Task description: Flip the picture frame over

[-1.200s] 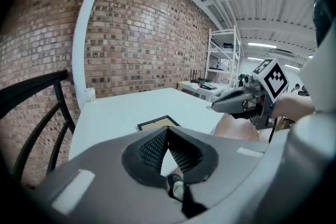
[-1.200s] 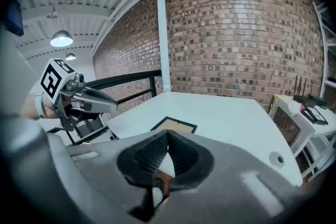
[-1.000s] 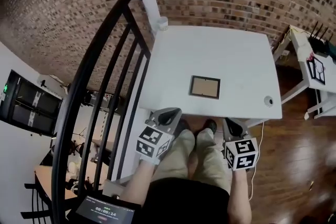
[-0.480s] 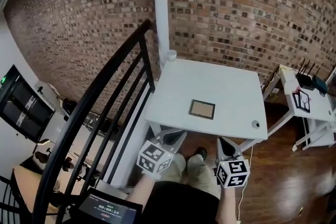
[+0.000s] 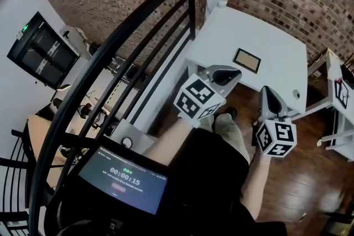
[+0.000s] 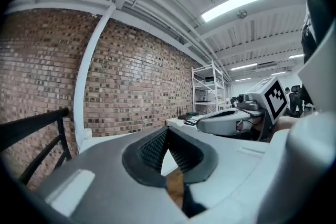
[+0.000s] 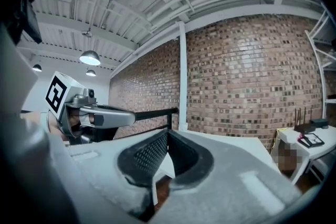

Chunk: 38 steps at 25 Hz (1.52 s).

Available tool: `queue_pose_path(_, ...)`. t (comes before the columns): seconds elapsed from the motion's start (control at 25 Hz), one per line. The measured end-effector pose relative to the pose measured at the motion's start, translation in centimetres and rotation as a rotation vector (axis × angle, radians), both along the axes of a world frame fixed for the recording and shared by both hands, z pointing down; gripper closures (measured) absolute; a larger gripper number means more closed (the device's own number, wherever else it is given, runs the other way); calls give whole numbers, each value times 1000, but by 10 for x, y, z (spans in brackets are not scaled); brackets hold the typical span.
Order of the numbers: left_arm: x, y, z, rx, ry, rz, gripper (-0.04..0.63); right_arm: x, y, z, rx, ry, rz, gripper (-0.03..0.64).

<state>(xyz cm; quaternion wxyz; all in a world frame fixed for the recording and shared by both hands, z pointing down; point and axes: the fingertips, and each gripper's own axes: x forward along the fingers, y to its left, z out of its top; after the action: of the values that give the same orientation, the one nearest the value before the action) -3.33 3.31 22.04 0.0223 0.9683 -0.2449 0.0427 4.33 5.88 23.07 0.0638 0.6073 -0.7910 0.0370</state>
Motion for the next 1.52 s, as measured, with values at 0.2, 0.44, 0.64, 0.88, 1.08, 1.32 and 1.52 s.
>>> queue_pose_path(0.2,-4,10,10,-2,-29,1,580,-10,9,8,2,-8,-12,624)
queue_pose_path(0.44,-5,13,15,-2,-40,35,580,-13,7,12,3,-31,12,624)
queue_pose_path(0.64,3,17,24,7,-35,50,580,-4,10,22,5,-42,25,624)
queue_pose_path(0.88,24,30,37,-4,-33,69,580,16,23,31,6,-52,38,624)
queue_pose_path(1.08,23,28,39,-11,-17,67,580,11,22,33,8,-55,29,624)
queue_pose_path(1.32,25,28,44,-20,-12,70,580,6,23,35,23,-54,5,624)
queue_pose_path(1.52,28,27,46,-33,-8,78,580,4,23,35,31,-43,-13,624)
